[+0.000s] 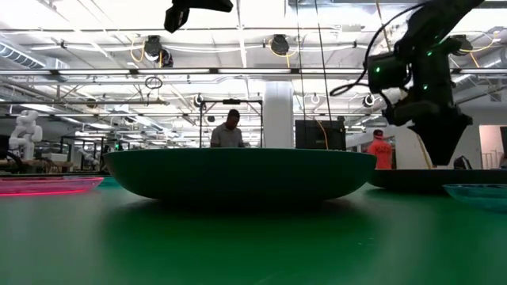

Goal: Stack plastic plates
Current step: Stack the black plate on top of the green plate

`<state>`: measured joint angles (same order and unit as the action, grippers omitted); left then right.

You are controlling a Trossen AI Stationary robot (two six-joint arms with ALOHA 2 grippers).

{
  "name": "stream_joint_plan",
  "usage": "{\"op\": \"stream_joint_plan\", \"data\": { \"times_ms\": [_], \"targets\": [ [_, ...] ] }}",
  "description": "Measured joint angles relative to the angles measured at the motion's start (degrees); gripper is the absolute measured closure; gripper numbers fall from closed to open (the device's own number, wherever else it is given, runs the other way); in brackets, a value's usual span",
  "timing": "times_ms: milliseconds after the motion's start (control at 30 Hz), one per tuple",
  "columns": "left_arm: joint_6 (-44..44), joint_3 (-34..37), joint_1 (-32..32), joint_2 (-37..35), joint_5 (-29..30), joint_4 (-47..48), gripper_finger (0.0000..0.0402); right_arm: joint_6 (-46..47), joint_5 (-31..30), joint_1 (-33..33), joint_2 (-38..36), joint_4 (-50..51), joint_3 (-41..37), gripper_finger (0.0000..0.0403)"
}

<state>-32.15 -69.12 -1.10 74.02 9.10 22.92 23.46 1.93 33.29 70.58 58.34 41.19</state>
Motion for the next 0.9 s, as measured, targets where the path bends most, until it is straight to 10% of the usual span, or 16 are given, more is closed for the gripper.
{"op": "stream_joint_plan", "data": {
  "times_ms": [467, 900],
  "targets": [
    [0.80, 0.00, 0.00, -0.02, 0.11, 0.40, 0.0378, -7.09, 7.28, 2.96, 12.96, -7.54, 0.35, 0.0361],
    [0.68, 0.00, 0.00, -0.02, 1.96, 1.42, 0.0378, -7.64, 11.84, 2.92, 7.20, -8.43, 0.04, 0.0399]
  ]
}}
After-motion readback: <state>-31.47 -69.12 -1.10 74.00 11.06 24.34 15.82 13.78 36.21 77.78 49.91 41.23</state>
